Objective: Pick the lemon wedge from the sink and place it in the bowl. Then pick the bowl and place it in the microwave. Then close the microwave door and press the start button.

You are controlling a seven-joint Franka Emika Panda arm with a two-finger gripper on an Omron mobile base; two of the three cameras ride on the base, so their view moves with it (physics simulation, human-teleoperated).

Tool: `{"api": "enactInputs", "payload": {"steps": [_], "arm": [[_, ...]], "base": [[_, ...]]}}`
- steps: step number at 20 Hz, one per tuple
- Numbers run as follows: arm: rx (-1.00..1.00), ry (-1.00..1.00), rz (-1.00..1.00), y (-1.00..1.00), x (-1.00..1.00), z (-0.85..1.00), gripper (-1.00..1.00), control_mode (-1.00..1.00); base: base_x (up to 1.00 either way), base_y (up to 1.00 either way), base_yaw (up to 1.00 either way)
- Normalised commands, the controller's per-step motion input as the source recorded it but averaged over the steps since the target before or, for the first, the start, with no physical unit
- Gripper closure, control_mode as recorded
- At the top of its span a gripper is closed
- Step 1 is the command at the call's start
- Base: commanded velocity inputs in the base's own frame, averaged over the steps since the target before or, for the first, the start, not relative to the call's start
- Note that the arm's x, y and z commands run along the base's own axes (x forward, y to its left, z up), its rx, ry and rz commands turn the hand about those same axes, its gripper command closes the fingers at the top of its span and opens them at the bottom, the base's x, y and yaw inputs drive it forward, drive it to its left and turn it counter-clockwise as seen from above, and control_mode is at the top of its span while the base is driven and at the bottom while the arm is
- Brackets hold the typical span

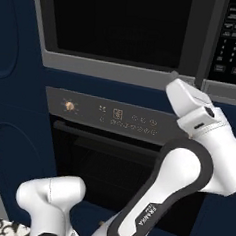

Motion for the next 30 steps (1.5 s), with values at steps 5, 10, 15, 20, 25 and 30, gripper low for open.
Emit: {"api": "enactInputs", "payload": {"steps": [5,10,15,20,25,30], "arm": [[0.21,-0.05,0.16,-0.56,0.22,0.00,-1.00,-1.00],[0.09,-0.01,0.02,-0.25,0.61,0.00,-1.00,-1.00],[0.00,0.00,-0.02,-0.33,0.35,-0.01,-1.00,-1.00],[0.00,0.00,-0.07,-0.43,0.31,0.00,-1.00,-1.00],[0.00,0.00,-0.05,-0.43,0.33,0.00,-1.00,-1.00],[0.00,0.00,-0.04,-0.06,0.55,0.00,-1.00,-1.00]], "base": [[0.00,0.00,0.00],[0.00,0.00,0.00],[0.00,0.00,0.00],[0.00,0.00,0.00],[0.00,0.00,0.00],[0.00,0.00,0.00]]}}
